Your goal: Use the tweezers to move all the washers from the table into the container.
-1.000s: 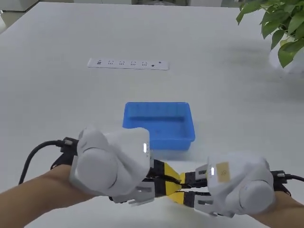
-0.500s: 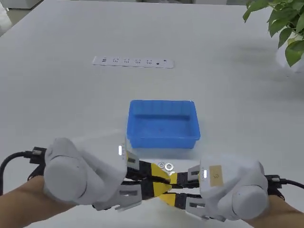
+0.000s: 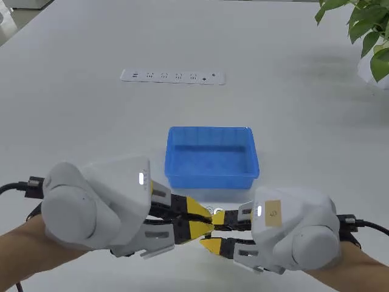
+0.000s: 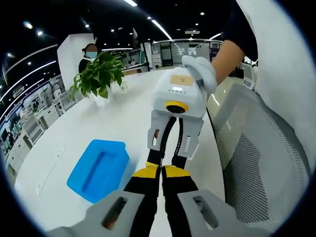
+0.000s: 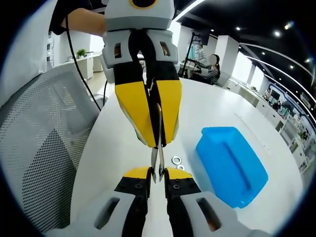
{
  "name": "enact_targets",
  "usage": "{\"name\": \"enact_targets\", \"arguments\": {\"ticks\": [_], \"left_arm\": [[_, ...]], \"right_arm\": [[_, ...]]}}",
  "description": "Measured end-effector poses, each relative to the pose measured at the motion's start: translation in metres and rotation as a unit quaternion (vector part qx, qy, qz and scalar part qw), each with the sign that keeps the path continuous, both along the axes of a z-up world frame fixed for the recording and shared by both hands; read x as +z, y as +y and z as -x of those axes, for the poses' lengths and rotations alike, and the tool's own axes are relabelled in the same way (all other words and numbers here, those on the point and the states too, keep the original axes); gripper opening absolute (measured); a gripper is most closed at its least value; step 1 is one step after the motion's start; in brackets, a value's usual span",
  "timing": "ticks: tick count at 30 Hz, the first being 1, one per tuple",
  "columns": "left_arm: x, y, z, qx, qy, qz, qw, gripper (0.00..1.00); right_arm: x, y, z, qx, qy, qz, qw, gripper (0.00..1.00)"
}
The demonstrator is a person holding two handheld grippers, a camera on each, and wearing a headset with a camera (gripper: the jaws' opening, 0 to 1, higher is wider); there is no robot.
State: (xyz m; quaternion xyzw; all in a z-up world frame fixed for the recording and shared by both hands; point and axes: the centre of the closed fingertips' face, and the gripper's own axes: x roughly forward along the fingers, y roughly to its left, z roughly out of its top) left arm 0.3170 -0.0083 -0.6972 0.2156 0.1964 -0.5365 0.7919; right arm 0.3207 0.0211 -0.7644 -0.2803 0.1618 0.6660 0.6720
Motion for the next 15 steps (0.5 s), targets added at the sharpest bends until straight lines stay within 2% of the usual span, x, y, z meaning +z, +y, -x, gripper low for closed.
{"name": "enact_targets", "arguments": {"ticks": [9, 15], "left_arm": [[-0.002, 0.003, -0.005, 0.002, -0.001, -0.004, 1.0, 0.05], [-0.005, 0.006, -0.014, 0.009, -0.003, -0.005, 0.9999, 0.05]], "right_arm": [[-0.002, 0.001, -0.006, -0.012, 0.014, -0.005, 0.9998, 0.21], [-0.007, -0.002, -0.011, -0.019, 0.011, 0.001, 0.9998, 0.25]]}}
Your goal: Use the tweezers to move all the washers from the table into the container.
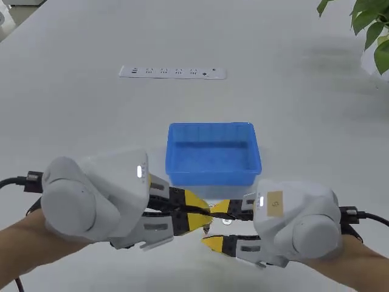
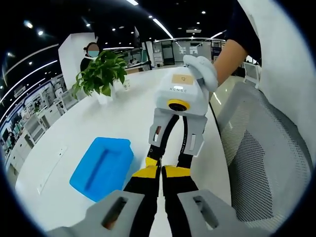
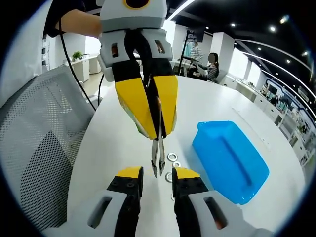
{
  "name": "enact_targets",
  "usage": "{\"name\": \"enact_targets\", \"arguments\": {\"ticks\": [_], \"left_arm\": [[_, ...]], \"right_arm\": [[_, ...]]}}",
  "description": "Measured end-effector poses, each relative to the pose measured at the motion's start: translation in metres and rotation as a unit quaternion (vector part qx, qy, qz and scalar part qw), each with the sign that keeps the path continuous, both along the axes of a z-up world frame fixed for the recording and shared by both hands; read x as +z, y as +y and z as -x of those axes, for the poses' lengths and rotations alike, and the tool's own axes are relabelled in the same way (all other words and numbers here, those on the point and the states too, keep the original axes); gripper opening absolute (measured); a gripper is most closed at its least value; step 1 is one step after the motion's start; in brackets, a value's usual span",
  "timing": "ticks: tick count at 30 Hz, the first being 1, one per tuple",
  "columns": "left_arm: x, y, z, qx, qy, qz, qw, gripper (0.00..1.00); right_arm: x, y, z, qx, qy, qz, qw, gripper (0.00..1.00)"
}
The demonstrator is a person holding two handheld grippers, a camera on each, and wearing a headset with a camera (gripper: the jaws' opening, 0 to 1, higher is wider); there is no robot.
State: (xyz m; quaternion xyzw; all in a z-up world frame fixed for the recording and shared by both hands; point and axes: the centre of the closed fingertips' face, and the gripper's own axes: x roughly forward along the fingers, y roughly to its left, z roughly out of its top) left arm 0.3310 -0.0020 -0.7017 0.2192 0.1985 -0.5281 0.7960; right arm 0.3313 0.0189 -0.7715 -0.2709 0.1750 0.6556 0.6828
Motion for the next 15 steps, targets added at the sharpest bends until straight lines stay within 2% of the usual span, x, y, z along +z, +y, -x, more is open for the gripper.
{"name": "enact_targets", "arguments": {"ticks": [3, 7, 15], "left_arm": [[0.001, -0.002, -0.006, 0.001, -0.001, 0.007, 1.0, 0.05], [-0.001, -0.004, -0.013, 0.0, -0.003, 0.004, 1.0, 0.05], [-0.008, -0.004, -0.015, -0.006, 0.005, -0.002, 1.0, 0.05]], "right_arm": [[-0.003, -0.001, -0.002, -0.003, 0.002, 0.002, 1.0, 0.25], [-0.004, -0.004, -0.003, -0.009, 0.006, 0.002, 0.9999, 0.26], [-0.006, -0.008, -0.009, -0.02, 0.009, -0.001, 0.9998, 0.26]]}}
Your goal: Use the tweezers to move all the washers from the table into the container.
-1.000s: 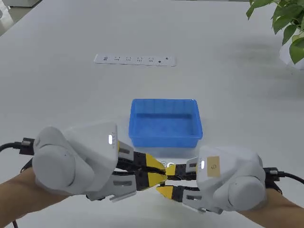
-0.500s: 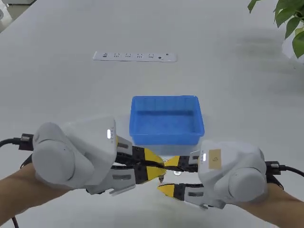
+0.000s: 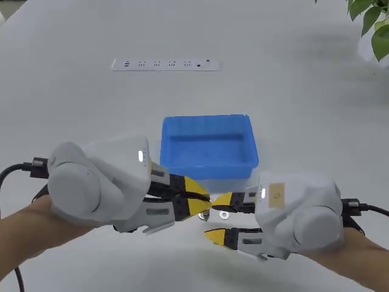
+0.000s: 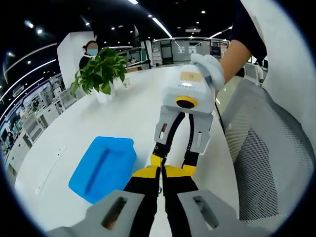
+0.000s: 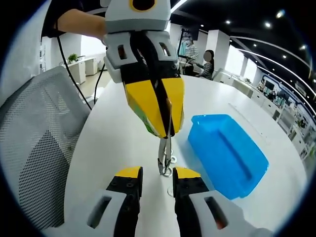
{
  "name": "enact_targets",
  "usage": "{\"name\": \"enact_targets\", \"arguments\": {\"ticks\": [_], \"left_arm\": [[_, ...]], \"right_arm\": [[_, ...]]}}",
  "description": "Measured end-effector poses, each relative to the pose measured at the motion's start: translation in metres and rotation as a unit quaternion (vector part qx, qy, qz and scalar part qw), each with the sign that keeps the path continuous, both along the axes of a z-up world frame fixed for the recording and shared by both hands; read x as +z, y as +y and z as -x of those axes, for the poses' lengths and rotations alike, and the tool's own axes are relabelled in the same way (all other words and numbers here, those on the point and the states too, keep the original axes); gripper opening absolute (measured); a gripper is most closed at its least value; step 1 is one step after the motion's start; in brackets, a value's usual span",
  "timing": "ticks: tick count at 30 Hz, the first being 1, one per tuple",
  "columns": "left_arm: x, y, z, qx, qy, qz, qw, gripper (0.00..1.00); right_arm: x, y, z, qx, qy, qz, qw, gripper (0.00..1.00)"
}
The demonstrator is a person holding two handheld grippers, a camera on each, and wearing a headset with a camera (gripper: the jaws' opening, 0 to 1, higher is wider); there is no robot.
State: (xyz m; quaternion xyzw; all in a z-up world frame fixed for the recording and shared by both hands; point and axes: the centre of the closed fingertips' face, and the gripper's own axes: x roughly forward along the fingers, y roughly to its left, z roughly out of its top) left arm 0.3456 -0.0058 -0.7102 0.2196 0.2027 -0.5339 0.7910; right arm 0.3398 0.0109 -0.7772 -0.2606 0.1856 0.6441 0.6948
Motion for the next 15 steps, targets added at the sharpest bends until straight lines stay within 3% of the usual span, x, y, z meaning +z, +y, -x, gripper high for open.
{"name": "enact_targets", "arguments": {"ticks": [6, 15], "left_arm": [[0.0008, 0.0006, -0.0019, 0.004, 0.012, 0.005, 0.9999, 0.05], [-0.0001, 0.0075, -0.002, 0.006, 0.037, -0.006, 0.9993, 0.05]], "right_arm": [[-0.0017, -0.0018, -0.0014, -0.006, 0.005, 0.0, 1.0, 0.26], [0.0014, 0.0072, -0.0045, -0.002, 0.005, -0.008, 0.9999, 0.26]]}}
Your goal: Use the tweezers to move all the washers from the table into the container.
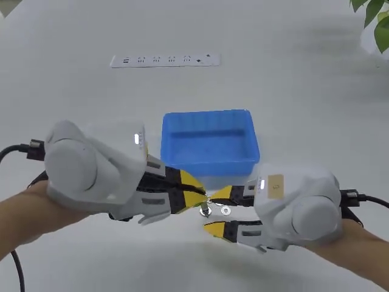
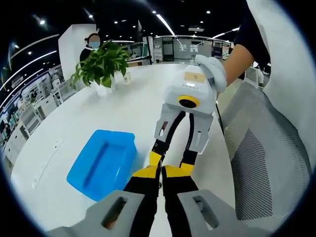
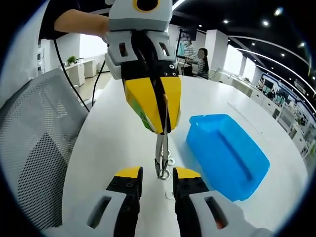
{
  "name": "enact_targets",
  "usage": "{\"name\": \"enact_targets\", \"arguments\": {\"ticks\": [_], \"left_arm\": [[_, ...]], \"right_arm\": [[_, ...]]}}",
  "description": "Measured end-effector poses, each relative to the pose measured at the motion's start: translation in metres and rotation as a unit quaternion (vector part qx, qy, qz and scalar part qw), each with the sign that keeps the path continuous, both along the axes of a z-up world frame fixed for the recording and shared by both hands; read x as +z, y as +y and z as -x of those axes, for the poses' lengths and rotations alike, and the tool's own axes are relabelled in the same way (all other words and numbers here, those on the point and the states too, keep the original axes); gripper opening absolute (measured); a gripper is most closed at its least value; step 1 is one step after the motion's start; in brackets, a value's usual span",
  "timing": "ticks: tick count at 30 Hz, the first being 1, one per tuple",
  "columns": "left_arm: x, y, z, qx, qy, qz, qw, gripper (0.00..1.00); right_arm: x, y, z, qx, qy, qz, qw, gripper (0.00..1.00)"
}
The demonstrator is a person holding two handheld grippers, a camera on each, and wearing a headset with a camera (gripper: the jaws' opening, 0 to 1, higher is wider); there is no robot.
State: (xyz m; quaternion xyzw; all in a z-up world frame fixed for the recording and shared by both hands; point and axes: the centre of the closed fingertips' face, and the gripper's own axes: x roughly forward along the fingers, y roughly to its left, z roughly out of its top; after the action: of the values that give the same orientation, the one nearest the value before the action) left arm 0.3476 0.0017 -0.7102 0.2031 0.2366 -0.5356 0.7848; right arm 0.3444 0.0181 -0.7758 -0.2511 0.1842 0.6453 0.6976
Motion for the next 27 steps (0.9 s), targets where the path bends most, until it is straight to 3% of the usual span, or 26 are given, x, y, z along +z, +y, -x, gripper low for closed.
{"name": "enact_targets", "arguments": {"ticks": [5, 9, 27], "left_arm": [[0.0001, -0.0001, -0.0019, 0.001, 0.004, -0.005, 1.0, 0.05], [0.0003, -0.001, -0.0013, -0.002, 0.004, -0.007, 1.0, 0.05], [0.0016, -0.0081, 0.0028, -0.014, 0.004, -0.006, 0.9999, 0.05]], "right_arm": [[0.0, 0.0047, -0.0044, 0.014, -0.005, 0.004, 0.9999, 0.24], [0.0025, 0.0073, -0.0036, 0.044, -0.005, 0.002, 0.999, 0.17], [0.0057, 0.0037, 0.0014, 0.11, 0.041, 0.012, 0.9931, 0.12]]}}
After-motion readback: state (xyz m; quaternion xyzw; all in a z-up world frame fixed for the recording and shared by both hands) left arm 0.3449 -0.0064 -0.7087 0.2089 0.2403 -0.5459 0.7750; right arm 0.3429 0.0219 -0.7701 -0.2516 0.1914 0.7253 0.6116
